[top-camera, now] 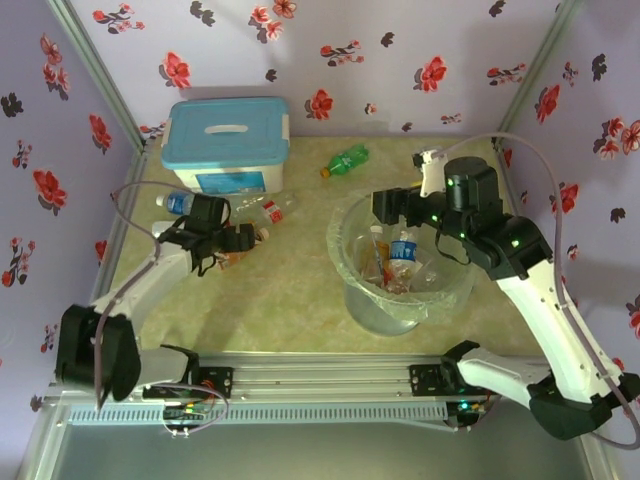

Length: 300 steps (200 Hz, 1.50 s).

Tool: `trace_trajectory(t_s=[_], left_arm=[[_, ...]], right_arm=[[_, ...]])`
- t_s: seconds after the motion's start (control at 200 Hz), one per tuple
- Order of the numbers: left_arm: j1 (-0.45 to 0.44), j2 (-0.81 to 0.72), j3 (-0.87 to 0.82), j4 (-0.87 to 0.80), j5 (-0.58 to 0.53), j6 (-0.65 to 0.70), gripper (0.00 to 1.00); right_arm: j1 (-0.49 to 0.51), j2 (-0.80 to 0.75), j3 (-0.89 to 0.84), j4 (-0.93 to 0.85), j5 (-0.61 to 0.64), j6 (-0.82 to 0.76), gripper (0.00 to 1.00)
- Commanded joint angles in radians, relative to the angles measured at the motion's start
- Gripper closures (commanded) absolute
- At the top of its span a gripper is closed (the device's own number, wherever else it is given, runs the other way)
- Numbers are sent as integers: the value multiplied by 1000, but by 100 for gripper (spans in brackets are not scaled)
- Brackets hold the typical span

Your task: Put the plastic bottles in the bin

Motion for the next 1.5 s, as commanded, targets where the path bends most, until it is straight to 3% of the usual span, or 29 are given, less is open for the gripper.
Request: trace_trajectory(t_s=[0.0,0.35,0.74,1.095,1.225,1.495], left_arm=[[28,56,5,20,25,119,0],[32,291,113,-32,54,315,0],[-9,274,95,-140,112,202,5],[-24,301,110,-185,41,142,31],[-45,288,120,-204,35,122,46],[-108,190,155,-272,35,64,51]], right_arm=[[-15,-51,-23,-8,-4,16,11],[-38,-77,-50,-43,10,17,11],[-50,-64,-77,-26,18,19,11],[-54,-56,-84,-21,21,19,11],[-56,-72,-88,-31,37,18,11],[-59,-62,-46,-37,14,15,11]])
